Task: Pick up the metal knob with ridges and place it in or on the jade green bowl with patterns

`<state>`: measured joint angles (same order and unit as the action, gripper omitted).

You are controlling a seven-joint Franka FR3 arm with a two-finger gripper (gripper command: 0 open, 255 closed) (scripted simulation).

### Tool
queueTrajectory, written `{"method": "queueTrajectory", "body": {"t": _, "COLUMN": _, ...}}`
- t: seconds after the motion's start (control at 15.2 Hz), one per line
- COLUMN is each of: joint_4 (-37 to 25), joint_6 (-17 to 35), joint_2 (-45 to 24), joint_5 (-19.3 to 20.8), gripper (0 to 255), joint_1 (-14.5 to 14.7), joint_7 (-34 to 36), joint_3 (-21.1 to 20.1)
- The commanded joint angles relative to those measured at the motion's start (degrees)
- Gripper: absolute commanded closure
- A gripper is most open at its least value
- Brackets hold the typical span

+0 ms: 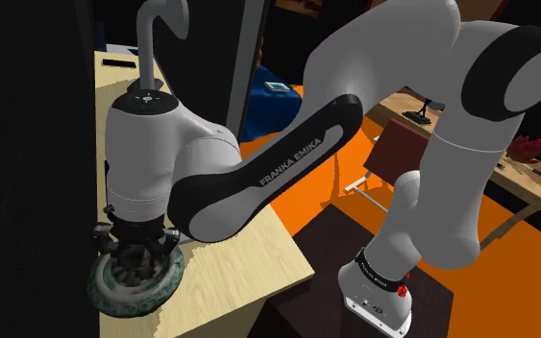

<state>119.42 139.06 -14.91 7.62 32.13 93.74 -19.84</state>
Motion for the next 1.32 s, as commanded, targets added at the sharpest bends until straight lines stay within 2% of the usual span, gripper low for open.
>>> {"method": "queueTrajectory", "body": {"t": 0.0, "joint_4": -0.01, "joint_6": 0.02, "joint_2": -0.03, "joint_5": 0.02, "gripper": 255, "joint_1": 0.01, "joint_7": 0.01, "joint_3": 0.01}}
{"method": "queueTrajectory", "body": {"t": 0.07, "joint_4": -0.01, "joint_6": 0.02, "joint_2": -0.03, "joint_5": 0.02, "gripper": 255, "joint_1": 0.01, "joint_7": 0.01, "joint_3": 0.01}}
{"method": "queueTrajectory", "body": {"t": 0.13, "joint_4": -0.01, "joint_6": 0.02, "joint_2": -0.02, "joint_5": 0.02, "gripper": 0, "joint_1": 0.01, "joint_7": 0.01, "joint_3": 0.0}}
{"method": "queueTrajectory", "body": {"t": 0.46, "joint_4": -0.01, "joint_6": 0.02, "joint_2": -0.02, "joint_5": 0.02, "gripper": 0, "joint_1": 0.01, "joint_7": 0.01, "joint_3": 0.0}}
{"method": "queueTrajectory", "body": {"t": 0.73, "joint_4": -1.21, "joint_6": -5.99, "joint_2": 5.16, "joint_5": -2.86, "gripper": 0, "joint_1": -0.85, "joint_7": -1.93, "joint_3": -0.95}}
{"method": "queueTrajectory", "body": {"t": 1.25, "joint_4": -1.21, "joint_6": -5.99, "joint_2": 5.16, "joint_5": -2.87, "gripper": 0, "joint_1": -0.83, "joint_7": -1.93, "joint_3": -0.92}}
